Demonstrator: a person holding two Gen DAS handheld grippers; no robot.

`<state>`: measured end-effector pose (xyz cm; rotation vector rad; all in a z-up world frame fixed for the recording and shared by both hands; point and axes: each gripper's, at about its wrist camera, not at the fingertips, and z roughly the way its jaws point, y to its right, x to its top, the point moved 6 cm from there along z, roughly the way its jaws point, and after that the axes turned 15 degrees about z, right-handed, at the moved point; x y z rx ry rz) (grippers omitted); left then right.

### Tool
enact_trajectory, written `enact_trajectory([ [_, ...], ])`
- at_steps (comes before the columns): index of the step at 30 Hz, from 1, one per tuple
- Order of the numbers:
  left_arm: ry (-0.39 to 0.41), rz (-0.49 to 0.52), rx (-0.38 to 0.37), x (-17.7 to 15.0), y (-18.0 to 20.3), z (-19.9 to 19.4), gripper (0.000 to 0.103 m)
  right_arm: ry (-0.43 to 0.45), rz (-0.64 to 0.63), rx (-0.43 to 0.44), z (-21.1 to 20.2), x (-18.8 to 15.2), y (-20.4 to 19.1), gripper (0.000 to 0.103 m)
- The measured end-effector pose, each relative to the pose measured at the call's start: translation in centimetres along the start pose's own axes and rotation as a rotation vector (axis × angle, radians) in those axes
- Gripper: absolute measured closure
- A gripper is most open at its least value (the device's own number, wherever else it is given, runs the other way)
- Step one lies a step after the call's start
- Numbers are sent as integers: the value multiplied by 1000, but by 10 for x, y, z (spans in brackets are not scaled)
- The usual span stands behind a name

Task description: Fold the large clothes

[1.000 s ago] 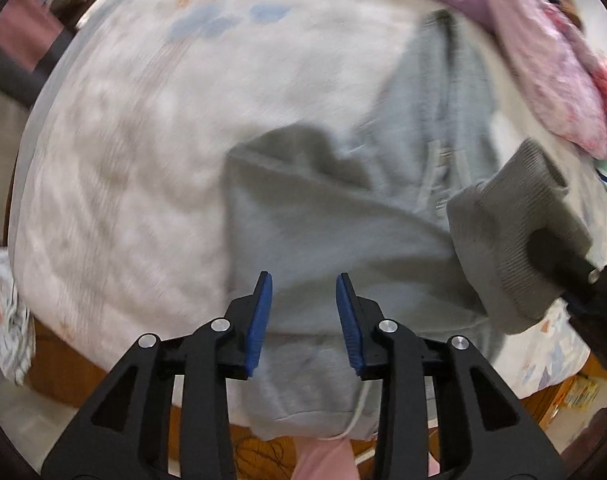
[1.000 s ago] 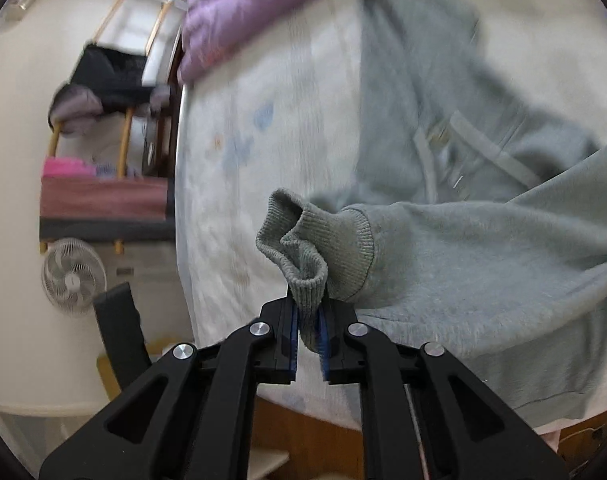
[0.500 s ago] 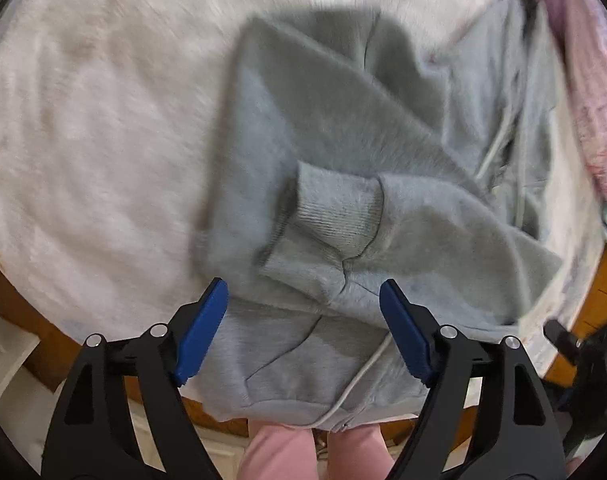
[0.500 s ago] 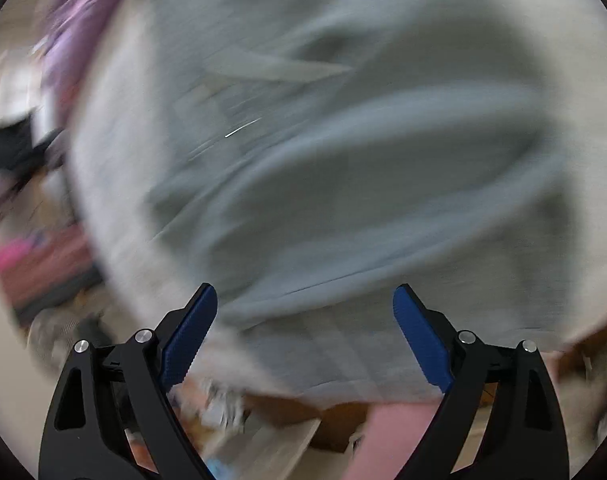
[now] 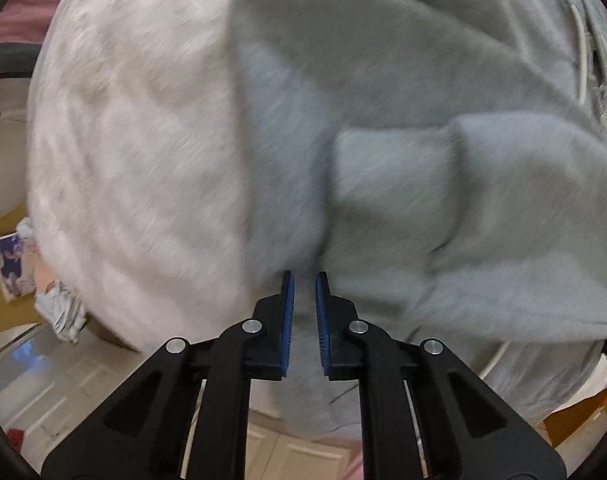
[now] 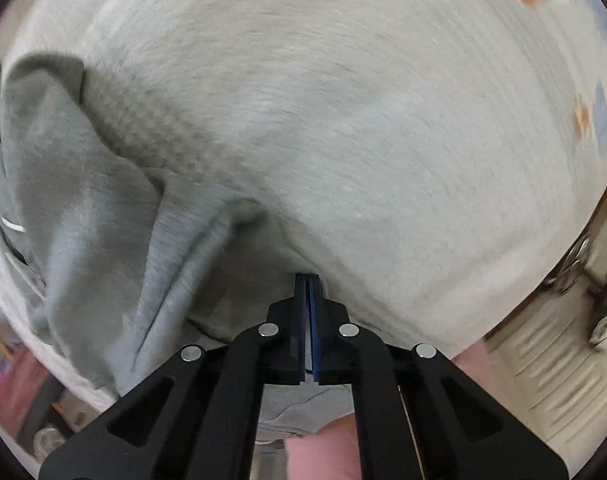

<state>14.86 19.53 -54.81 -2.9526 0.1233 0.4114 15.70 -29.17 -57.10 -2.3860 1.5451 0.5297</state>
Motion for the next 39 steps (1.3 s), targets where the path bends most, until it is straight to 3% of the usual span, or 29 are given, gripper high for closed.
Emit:
enact_trajectory([
  [1,8,-9,-8,-5,-5,-4,74,-9,-6,41,-6,0,0,97],
  [2,32,-24,-24,-8,-11,-12,49,-7,-18,60,-15,1,0,96],
  [3,61,-41,-39,-8,-15,-20,39,10,-37,67,-26,5,-3,90],
  [5,117,-65,-67,-4,-22,-35,32,40,-82,97,-44,12,-17,82],
  [8,180,-103,-96,19,-28,-46,26,107,-164,171,-74,31,-60,44],
  [12,226,-85,-63,56,-21,-36,26,211,-313,204,-101,54,-131,47],
  [13,207,-68,-71,63,-16,-28,35,215,-344,206,-98,56,-142,55],
  [14,184,-45,-63,68,-9,-18,67,217,-378,195,-90,55,-151,89],
  [15,157,-28,-39,71,-6,-10,80,223,-417,144,-82,58,-163,99],
  [18,146,7,21,74,0,-6,85,217,-483,77,-54,55,-174,99],
  [19,146,28,65,74,3,-10,88,204,-486,73,-46,53,-179,99],
  [20,146,65,189,71,0,-15,94,201,-484,82,-43,52,-189,99],
  [22,128,123,363,67,-9,-16,94,223,-501,94,-47,55,-203,99],
  [23,100,139,352,63,-15,-11,94,237,-507,97,-51,57,-208,99],
  [24,97,135,296,61,-19,-10,94,230,-493,119,-59,60,-212,98],
  [25,116,109,211,59,-22,-13,94,212,-477,170,-69,60,-211,95],
  [26,130,76,175,58,-26,-18,93,198,-458,254,-85,59,-210,95],
  [28,149,56,167,50,-30,-24,87,244,-459,292,-111,59,-202,95],
  [30,178,51,130,45,-28,-32,80,289,-486,244,-126,52,-182,95],
  [33,201,61,20,53,-3,-40,80,233,-537,168,-100,23,-159,98],
  [36,169,87,-28,45,23,-23,80,150,-527,22,-38,9,-111,98],
  [38,108,96,-17,38,34,5,82,81,-467,-62,12,11,-74,103],
  [39,104,109,-3,36,35,11,82,45,-426,-63,32,10,-58,103],
])
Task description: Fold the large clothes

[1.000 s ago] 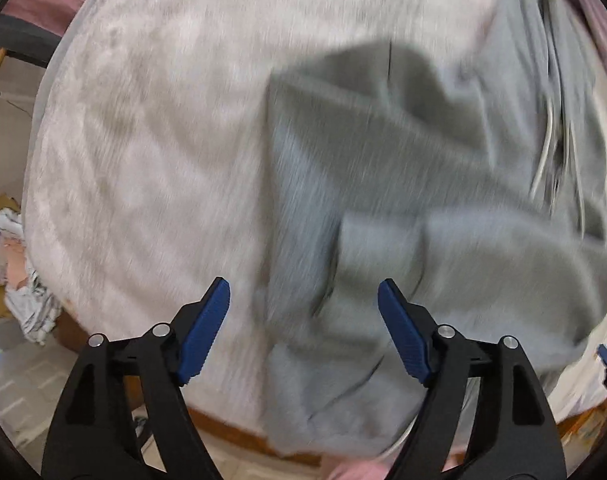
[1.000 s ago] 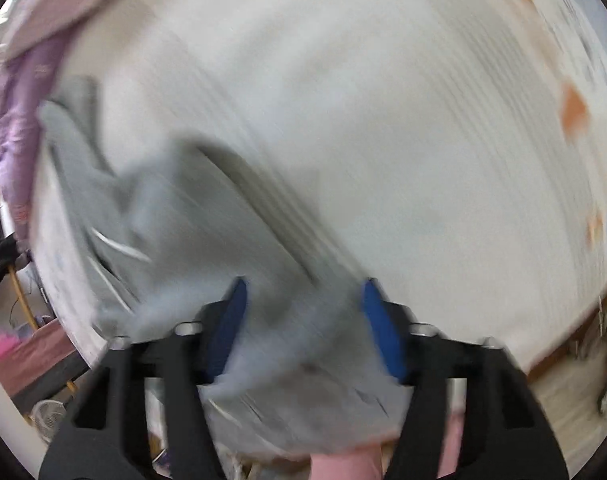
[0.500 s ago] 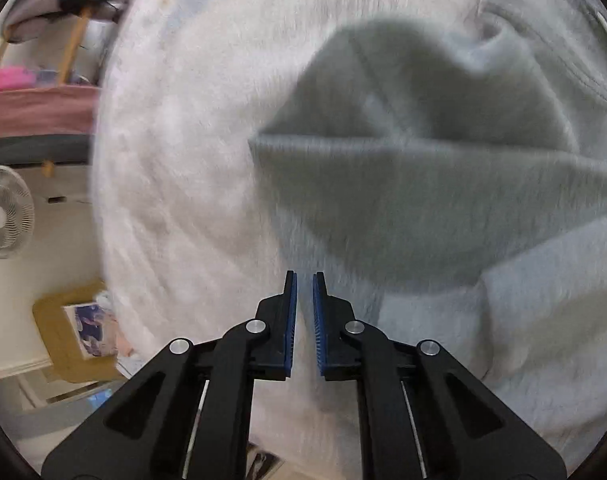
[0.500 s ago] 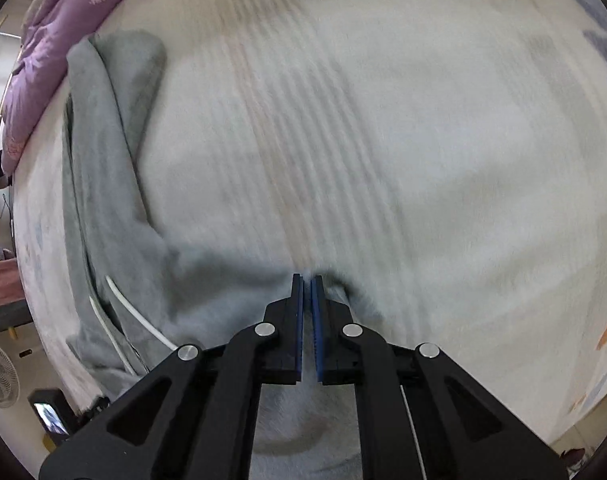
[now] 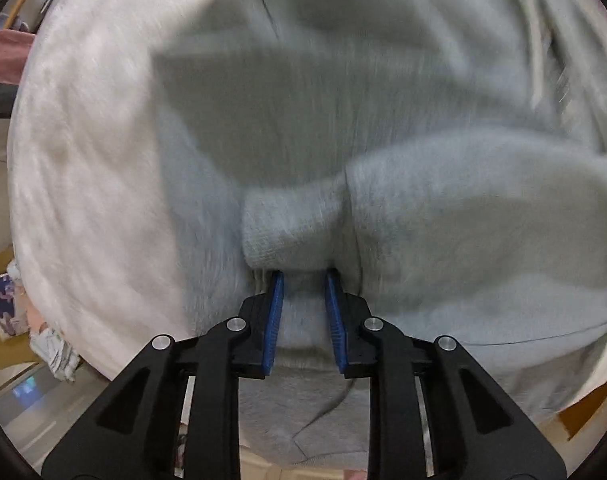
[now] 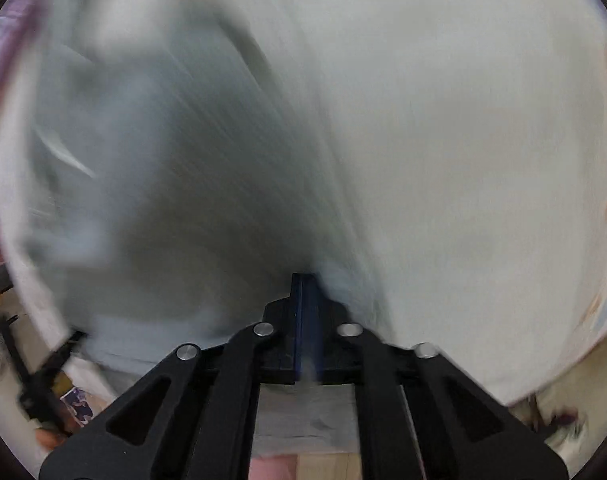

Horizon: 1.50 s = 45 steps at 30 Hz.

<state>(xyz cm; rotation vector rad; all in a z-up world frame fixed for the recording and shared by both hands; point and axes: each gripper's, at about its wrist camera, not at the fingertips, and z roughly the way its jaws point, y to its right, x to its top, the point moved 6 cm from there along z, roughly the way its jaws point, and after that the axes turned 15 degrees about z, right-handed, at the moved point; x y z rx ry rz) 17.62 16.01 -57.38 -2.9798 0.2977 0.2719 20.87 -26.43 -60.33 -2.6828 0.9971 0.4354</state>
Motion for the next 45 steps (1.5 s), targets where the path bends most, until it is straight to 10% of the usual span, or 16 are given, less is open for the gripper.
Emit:
enact_trajectory([
  [15,1,-26,0,-7,-18,1,79,-12,86,0,-17,-12,11,97],
  [19,87,-80,-56,-3,-24,-43,22,65,28,61,-64,-4,-16,97],
  [22,143,-92,-59,6,-32,-71,20,126,-9,112,-98,8,-36,77],
  [24,166,-100,-57,18,-36,-86,18,167,-20,161,-120,16,-55,20],
  [25,179,-102,-57,26,-31,-96,18,198,-22,178,-130,18,-58,18],
  [45,403,-5,14,213,-31,-203,14,352,-226,257,-212,113,-217,18],
])
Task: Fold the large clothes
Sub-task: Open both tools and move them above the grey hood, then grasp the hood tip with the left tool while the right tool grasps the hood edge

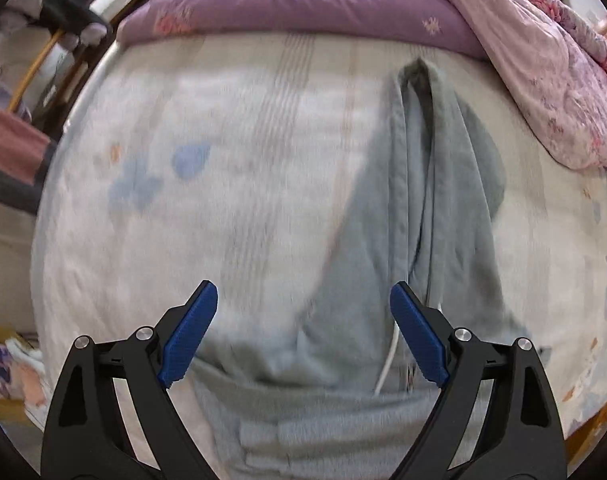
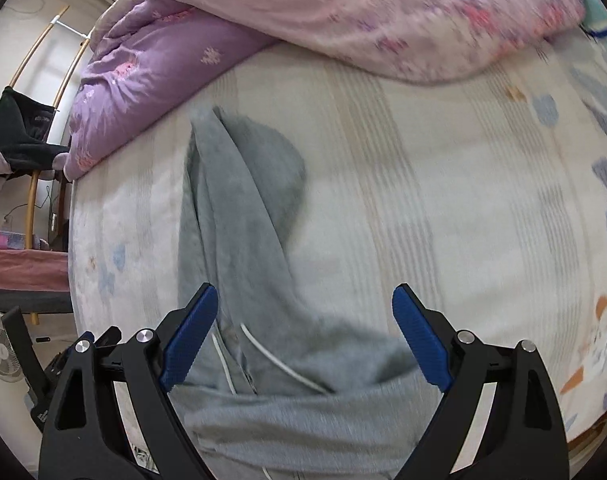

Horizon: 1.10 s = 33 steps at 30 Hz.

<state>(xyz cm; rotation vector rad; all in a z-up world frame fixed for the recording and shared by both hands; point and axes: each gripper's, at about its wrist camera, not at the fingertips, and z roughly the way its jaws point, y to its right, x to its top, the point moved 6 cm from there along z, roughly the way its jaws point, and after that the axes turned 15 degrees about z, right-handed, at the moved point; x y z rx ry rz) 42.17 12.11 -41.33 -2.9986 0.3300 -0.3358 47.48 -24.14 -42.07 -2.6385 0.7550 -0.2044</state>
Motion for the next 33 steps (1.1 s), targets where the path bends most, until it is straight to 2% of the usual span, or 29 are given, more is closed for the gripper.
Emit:
enact_trajectory([
  [7,29,10,-27,65,8,11,13,15,-50,8,15,55,-43,18],
  [10,26,-7,-97,94,15,31,13,10,-65,2,30,74,-58,18],
  [14,23,-26,-136,123,20,57,13,-11,-70,1,53,94,-70,17],
  [16,3,-24,-132,137,22,76,13,-28,-65,-10,68,101,-71,17],
  [20,-37,-3,-104,159,25,114,13,-61,-44,-19,91,106,-65,17],
  [22,-51,-13,-117,166,27,129,13,-76,-31,-19,102,106,-57,17],
  [29,-92,-10,-108,189,38,176,13,-146,34,-64,132,92,-16,18],
  [33,-129,-19,-148,191,45,200,11,-172,94,-67,138,82,8,18],
])
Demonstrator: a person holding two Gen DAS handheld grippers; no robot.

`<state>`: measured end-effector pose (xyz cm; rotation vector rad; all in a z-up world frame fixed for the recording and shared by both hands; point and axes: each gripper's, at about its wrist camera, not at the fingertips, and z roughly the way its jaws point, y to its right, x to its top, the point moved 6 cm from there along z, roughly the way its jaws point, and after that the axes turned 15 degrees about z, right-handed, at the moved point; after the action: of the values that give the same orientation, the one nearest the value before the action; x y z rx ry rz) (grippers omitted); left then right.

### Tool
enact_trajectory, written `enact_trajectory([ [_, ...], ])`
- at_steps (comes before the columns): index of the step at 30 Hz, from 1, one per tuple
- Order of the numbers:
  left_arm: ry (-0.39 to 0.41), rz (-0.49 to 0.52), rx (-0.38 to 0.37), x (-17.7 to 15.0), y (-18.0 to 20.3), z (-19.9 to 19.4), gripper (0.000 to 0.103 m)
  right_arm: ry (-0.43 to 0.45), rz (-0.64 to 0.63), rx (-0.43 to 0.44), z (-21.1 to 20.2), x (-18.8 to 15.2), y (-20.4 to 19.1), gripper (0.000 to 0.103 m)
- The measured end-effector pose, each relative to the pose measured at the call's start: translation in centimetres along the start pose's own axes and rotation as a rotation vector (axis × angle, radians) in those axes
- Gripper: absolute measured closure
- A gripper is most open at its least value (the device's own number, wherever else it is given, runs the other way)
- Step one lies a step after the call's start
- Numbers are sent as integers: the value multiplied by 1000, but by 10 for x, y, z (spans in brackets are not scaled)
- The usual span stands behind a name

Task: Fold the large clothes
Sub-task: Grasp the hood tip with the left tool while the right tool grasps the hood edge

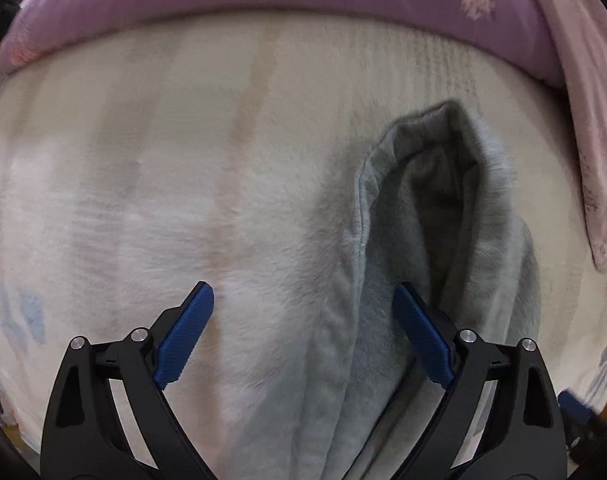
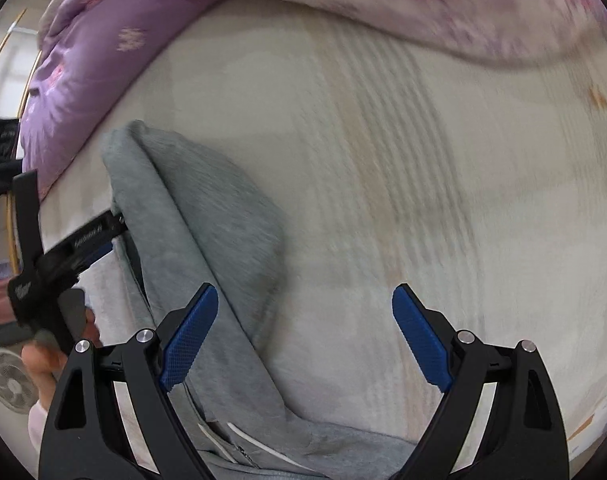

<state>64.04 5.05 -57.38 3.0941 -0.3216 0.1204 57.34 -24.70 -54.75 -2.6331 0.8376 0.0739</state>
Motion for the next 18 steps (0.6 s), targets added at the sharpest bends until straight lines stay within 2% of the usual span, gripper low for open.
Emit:
enact_trajectory([
  [1,-3,-15,0,0,-1,5,11,-20,17,-2,4,-3,7,18],
  [3,43,-28,1,1,-1,3,13,-33,31,-15,8,-7,16,18],
  [4,71,-23,-5,1,-1,1,28,-36,32,-23,9,-8,19,18],
  [5,88,-16,-4,0,0,-3,48,-36,30,-29,9,-11,21,18],
  [6,95,-10,-4,-1,0,-6,61,-36,27,-35,10,-11,23,18],
  [7,101,-2,-26,-2,2,-9,89,-34,26,-42,10,-12,24,18],
  [8,101,0,-55,-2,3,-12,97,-33,28,-47,9,-13,25,18],
  [13,183,36,-67,-10,13,-53,97,-22,25,-33,1,-13,16,18],
  [18,251,94,-87,-27,23,-93,97,16,-1,21,-18,-8,-16,17],
])
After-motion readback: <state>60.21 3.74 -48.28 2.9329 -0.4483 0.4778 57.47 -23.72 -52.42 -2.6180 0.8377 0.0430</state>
